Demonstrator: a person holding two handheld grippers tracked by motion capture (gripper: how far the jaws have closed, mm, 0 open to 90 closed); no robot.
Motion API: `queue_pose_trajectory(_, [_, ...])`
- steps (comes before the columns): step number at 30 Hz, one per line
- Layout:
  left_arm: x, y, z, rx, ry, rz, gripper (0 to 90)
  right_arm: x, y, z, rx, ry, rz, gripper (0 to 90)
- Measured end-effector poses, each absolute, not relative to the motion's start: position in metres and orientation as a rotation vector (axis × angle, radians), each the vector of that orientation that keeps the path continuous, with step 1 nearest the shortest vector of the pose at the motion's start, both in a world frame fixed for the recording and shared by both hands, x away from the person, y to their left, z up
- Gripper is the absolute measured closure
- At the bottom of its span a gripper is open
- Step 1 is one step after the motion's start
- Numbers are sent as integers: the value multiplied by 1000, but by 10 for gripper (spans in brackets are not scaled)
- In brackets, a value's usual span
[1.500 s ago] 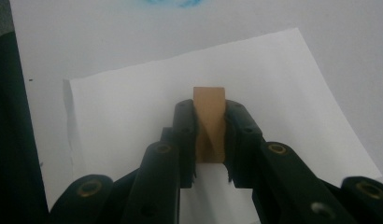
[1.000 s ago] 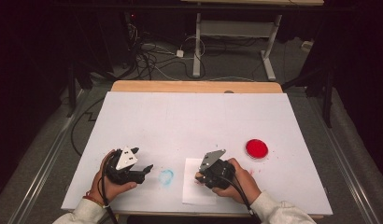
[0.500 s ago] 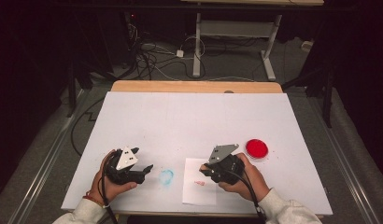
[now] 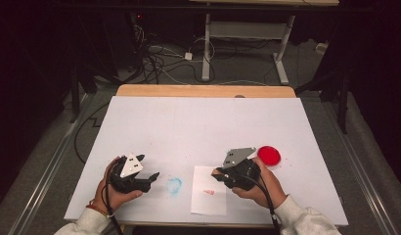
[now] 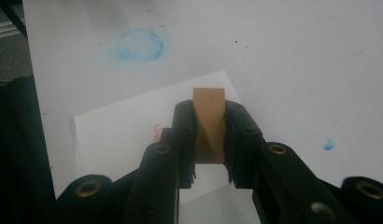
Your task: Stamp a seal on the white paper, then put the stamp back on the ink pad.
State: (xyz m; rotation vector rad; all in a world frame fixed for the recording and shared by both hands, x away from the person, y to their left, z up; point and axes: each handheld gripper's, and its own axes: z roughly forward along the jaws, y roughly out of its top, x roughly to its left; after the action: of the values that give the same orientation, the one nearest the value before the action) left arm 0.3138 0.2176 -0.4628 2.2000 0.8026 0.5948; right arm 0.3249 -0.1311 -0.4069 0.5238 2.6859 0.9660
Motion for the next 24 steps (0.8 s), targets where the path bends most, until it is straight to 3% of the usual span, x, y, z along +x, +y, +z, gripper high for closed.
queue_pose_trajectory(24, [312,218,-463,2203,804,597,209,324,-140,-393,521,2639,992,760])
